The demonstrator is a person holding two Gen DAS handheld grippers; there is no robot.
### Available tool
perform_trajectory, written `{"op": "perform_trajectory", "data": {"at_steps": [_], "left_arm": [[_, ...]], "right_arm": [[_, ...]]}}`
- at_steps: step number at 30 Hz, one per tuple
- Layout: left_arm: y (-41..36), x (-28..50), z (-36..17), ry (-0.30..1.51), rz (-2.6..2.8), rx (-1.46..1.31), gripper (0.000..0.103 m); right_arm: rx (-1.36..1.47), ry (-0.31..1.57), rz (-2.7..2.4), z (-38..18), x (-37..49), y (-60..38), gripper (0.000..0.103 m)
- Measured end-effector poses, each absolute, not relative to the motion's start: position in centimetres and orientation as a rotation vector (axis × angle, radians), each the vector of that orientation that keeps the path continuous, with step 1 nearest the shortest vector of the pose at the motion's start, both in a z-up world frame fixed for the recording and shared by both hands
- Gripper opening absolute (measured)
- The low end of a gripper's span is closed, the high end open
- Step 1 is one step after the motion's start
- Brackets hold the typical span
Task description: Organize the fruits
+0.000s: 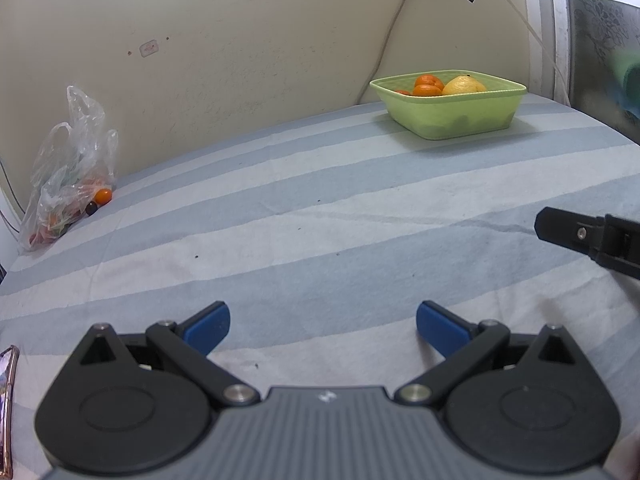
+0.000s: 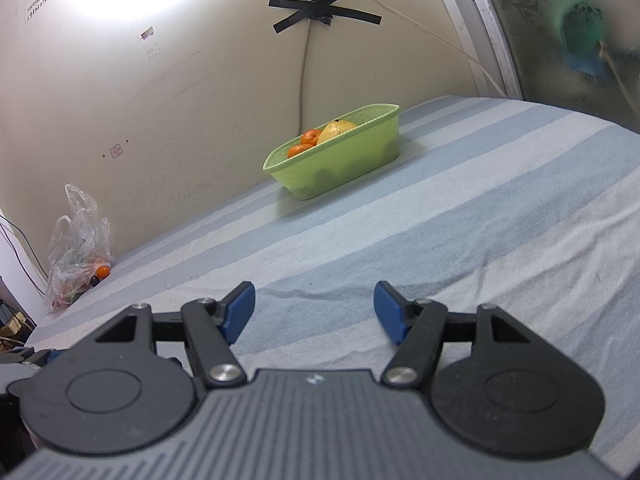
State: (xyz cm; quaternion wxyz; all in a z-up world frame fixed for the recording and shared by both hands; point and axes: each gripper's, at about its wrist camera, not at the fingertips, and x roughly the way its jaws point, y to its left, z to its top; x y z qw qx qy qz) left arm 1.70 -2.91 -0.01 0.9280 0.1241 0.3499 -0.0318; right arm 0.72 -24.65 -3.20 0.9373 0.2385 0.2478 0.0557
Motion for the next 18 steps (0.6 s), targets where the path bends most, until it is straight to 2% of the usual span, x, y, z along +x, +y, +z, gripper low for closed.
{"op": "perform_trajectory", "data": {"at_steps": [18], "left_arm": [[-2.94,1.91,-0.18,0.724,-0.069,0.258,0.103]], "right_arm": [[0.490,0.505,0.115,-3.18,0.73,-24.74,0.068]]}}
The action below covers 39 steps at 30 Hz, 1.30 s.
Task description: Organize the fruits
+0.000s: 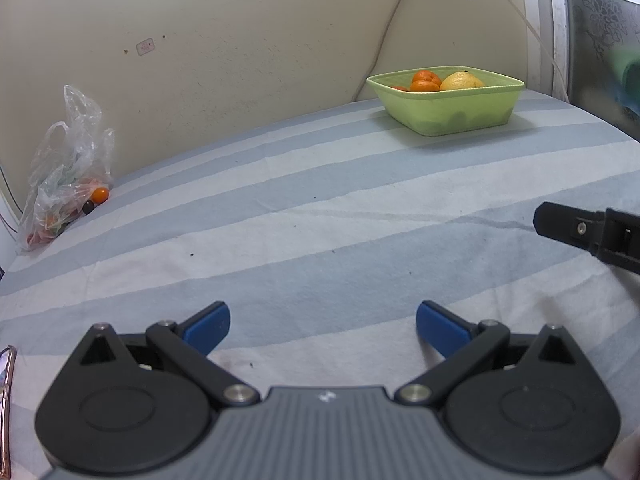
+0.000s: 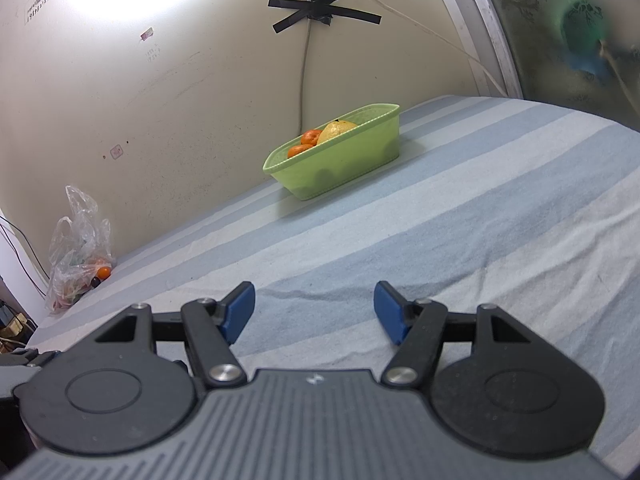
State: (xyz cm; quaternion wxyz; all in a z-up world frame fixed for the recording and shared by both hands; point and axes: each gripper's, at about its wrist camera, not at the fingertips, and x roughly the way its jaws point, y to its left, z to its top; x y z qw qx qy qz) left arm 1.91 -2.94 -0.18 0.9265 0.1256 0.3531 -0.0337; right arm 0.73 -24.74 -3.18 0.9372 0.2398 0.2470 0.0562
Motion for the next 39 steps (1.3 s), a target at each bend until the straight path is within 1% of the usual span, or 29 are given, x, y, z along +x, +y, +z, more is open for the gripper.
{"op": "perform_trajectory", "data": {"at_steps": [29,39], "left_arm": [[-2.3,2.2,-0.4,0.727,-0.100,0.235,0.103],[-1.8,2.3,0.5,0.699,-0.146,0.191,0.103]], "right_arm": [[0.466,0.489,0.104,-3.0,0.4,-24.1,0.068],[0.449,0.483,0.098,-3.0,0.4,-23.6,0.068]]}}
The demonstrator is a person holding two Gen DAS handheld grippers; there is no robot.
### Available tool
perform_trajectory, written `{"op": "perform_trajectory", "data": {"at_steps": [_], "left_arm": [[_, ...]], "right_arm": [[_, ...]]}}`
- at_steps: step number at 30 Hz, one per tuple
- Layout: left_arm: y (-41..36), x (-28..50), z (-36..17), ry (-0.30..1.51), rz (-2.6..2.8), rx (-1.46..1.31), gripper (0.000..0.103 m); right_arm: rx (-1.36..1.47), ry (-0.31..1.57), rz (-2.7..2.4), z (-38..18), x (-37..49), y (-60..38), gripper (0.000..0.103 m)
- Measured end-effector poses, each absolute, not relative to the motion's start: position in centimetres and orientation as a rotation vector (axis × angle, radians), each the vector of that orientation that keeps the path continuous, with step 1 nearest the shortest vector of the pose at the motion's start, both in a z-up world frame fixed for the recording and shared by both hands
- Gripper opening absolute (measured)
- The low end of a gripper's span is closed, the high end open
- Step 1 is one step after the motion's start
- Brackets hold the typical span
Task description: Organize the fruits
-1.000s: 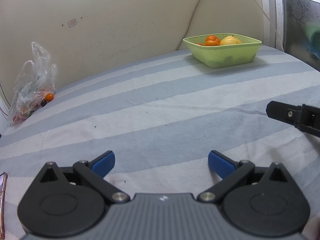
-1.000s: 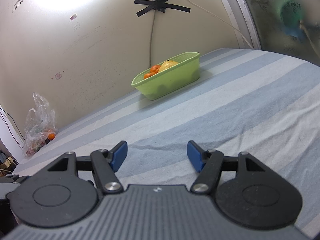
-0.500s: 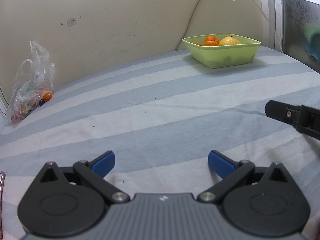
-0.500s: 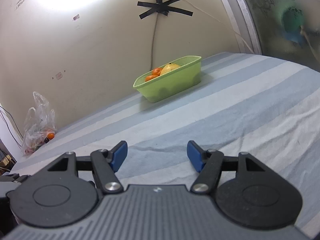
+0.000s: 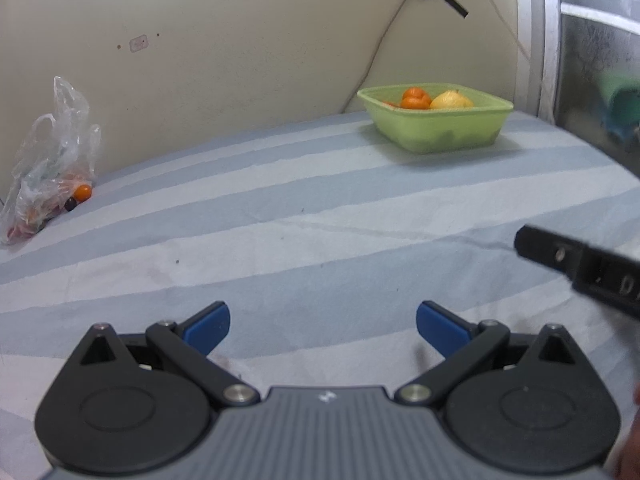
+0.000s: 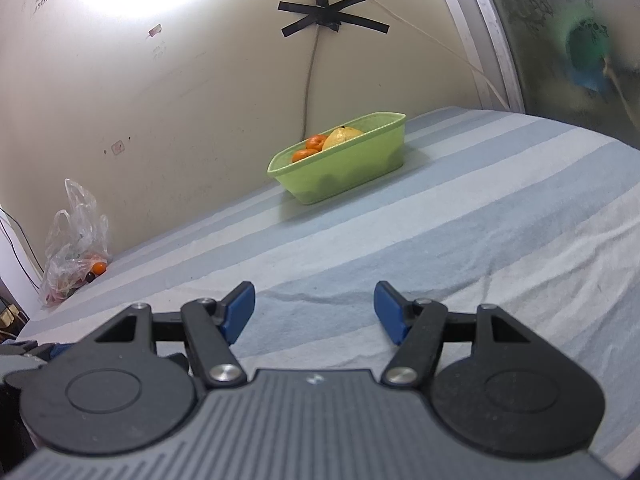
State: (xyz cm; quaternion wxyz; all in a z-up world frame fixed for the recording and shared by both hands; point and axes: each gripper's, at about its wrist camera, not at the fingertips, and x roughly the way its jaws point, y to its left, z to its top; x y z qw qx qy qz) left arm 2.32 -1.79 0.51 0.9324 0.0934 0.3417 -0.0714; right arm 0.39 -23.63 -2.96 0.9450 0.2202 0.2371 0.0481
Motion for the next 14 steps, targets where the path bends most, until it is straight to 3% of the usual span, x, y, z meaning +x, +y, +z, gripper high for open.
{"op": "perform_trajectory", "data": {"at_steps": [14], "left_arm": [[-1.60,2.21,1.11,0.674,-0.180,0.162,0.103]], "right_arm": [[0.424,0.476,0.087,-2.90,0.40,-22.92,0.068]]}}
